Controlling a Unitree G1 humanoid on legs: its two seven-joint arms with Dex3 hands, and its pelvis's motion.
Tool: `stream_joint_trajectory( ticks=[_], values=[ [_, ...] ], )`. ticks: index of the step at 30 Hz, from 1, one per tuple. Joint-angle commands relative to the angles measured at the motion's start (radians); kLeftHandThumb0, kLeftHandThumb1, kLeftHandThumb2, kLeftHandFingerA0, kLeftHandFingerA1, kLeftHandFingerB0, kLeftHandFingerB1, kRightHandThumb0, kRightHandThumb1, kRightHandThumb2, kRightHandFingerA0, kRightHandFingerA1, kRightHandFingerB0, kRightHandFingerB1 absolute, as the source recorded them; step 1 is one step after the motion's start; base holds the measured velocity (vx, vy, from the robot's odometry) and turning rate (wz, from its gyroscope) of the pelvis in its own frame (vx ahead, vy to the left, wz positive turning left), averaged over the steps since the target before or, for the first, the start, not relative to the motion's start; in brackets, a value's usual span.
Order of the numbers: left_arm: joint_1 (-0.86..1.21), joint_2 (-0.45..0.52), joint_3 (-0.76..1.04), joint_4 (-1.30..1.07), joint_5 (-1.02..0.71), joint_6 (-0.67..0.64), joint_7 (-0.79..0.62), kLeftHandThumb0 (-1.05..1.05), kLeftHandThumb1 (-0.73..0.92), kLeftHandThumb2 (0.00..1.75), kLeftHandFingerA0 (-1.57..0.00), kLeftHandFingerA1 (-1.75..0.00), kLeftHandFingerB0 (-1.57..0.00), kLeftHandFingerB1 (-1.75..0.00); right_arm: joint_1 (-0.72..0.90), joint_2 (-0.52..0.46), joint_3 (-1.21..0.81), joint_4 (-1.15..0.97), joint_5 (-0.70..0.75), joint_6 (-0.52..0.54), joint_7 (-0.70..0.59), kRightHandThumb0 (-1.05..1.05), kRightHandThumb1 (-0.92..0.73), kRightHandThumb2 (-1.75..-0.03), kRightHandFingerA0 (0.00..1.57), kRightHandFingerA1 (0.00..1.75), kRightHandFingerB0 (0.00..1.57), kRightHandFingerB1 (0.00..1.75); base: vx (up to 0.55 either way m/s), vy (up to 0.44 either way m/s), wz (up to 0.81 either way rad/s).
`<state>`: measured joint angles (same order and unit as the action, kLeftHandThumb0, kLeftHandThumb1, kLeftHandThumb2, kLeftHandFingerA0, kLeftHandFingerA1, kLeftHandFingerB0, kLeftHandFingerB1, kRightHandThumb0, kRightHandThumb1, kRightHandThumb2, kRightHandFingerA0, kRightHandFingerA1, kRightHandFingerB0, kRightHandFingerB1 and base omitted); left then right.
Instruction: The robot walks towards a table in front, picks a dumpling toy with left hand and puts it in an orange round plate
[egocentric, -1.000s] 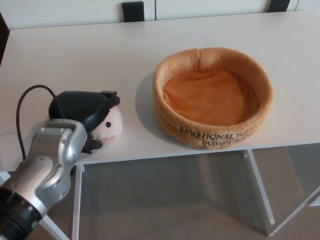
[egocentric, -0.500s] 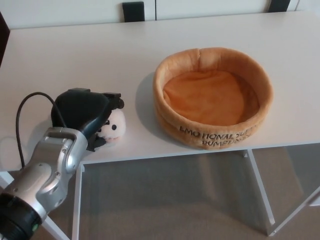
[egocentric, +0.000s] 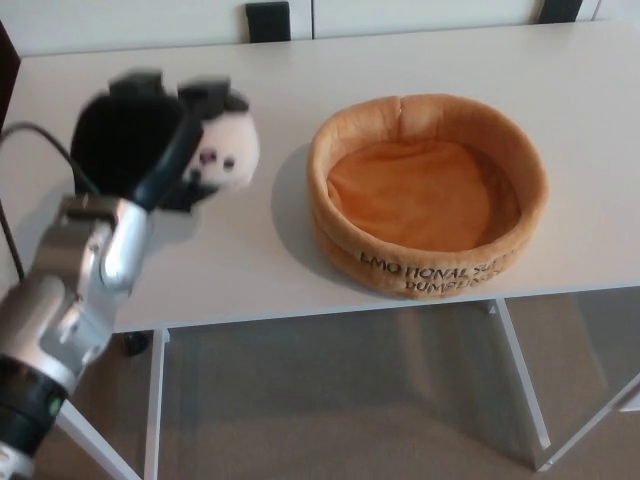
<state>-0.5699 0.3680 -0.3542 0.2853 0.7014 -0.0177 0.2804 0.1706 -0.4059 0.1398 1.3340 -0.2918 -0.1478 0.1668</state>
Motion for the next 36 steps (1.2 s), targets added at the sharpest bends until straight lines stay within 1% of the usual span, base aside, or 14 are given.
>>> stream_joint_trajectory(
  ticks=[1,2,3,9,13,14,20,26,28,31,32,33,35,36],
  values=[
    [-0.037,-0.01,0.039,-0.039,-0.022,-0.043,-0.006,-0.16,0.6,0.57,-0.86,-1.54,-0.87,-0.61,-0.001,-0.014,-0.009,0.01,0.004,0.012,0.005,-0.26,-0.63,-0.59,0.6,0.43,0.44,0.36,0.0,0.0,0.0],
    [-0.066,-0.034,0.038,-0.061,-0.022,-0.034,-0.018,-0.24,0.58,0.57,-0.98,-1.24,-0.82,-0.56,0.003,-0.015,-0.015,0.008,0.011,0.01,0.009,-0.24,-0.65,-0.6,0.61,0.44,0.45,0.36,0.0,0.0,0.0],
    [-0.078,-0.044,0.038,-0.071,-0.022,-0.03,-0.024,-0.24,0.58,0.57,-0.98,-1.24,-0.82,-0.56,0.005,-0.016,-0.018,0.007,0.014,0.009,0.01,-0.24,-0.65,-0.6,0.61,0.44,0.45,0.36,0.0,0.0,0.0],
    [-0.106,-0.091,0.007,-0.098,0.008,0.001,-0.061,-0.2,0.64,0.59,-0.86,-1.55,-0.88,-0.8,0.001,-0.01,-0.008,0.009,-0.003,0.013,0.001,-0.29,-0.64,-0.59,0.61,0.43,0.46,0.36,0.0,0.0,0.0],
    [-0.141,-0.129,-0.031,-0.089,0.039,0.017,-0.087,-0.24,0.63,0.62,-0.83,-1.58,-0.84,-0.88,-0.002,-0.012,0.002,-0.003,-0.006,0.013,0.012,-0.29,-0.65,-0.6,0.61,0.44,0.45,0.36,0.0,0.0,0.0],
    [-0.155,-0.141,-0.042,-0.079,0.044,0.017,-0.091,-0.23,0.58,0.6,-0.88,-1.58,-0.9,-0.69,-0.003,-0.011,-0.001,-0.006,-0.001,0.014,0.015,-0.28,-0.65,-0.6,0.59,0.43,0.45,0.36,0.0,0.0,0.0],
    [-0.21,-0.208,-0.091,-0.022,0.06,0.029,-0.103,-0.26,0.61,0.58,-0.89,-1.58,-0.85,-0.68,-0.01,-0.002,-0.008,0.001,0.004,0.018,0.009,-0.25,-0.67,-0.6,0.59,0.42,0.46,0.36,0.0,0.0,0.0],
    [-0.249,-0.265,-0.136,0.032,0.079,0.07,-0.135,-0.23,0.61,0.58,-0.84,-1.6,-0.83,-0.87,-0.013,0.002,-0.01,0.002,0.004,0.015,-0.002,-0.27,-0.69,-0.6,0.63,0.44,0.47,0.37,0.0,0.0,0.0],
    [-0.269,-0.291,-0.176,0.06,0.101,0.111,-0.195,-0.22,0.65,0.6,-0.86,-1.25,-0.8,-0.63,-0.018,0.007,-0.005,0.007,-0.003,0.027,-0.011,-0.28,-0.68,-0.6,0.65,0.43,0.48,0.36,0.0,0.0,0.0],
    [-0.27,-0.295,-0.183,0.061,0.101,0.124,-0.211,-0.22,0.65,0.6,-0.86,-1.25,-0.8,-0.63,-0.018,0.009,-0.004,0.009,-0.005,0.026,-0.013,-0.28,-0.68,-0.6,0.65,0.43,0.48,0.36,0.0,0.0,0.0],
    [-0.264,-0.317,-0.199,0.067,0.097,0.165,-0.267,-0.16,0.67,0.61,-0.77,-1.53,-0.71,-1.01,-0.014,0.006,0.003,0.005,-0.01,0.019,-0.015,-0.29,-0.68,-0.6,0.66,0.43,0.48,0.36,0.0,0.0,0.0],
    [-0.261,-0.326,-0.207,0.07,0.096,0.183,-0.292,-0.16,0.67,0.61,-0.77,-1.53,-0.71,-1.01,-0.012,0.004,0.006,0.004,-0.013,0.016,-0.016,-0.29,-0.68,-0.6,0.66,0.43,0.48,0.36,0.0,0.0,0.0],
    [-0.251,-0.332,-0.211,0.073,0.089,0.185,-0.303,-0.14,0.61,0.59,-0.79,-1.51,-0.73,-0.98,-0.017,0.004,0.015,0.001,-0.018,0.024,-0.012,-0.29,-0.66,-0.6,0.64,0.43,0.47,0.36,0.0,0.0,0.0],
    [-0.243,-0.339,-0.204,0.061,0.052,0.215,-0.38,-0.17,0.61,0.58,-0.83,-1.31,-0.74,-0.53,-0.019,0.006,0.012,0.005,-0.015,0.021,-0.01,-0.29,-0.7,-0.61,0.65,0.43,0.46,0.36,0.0,0.0,0.0]
  ],
)
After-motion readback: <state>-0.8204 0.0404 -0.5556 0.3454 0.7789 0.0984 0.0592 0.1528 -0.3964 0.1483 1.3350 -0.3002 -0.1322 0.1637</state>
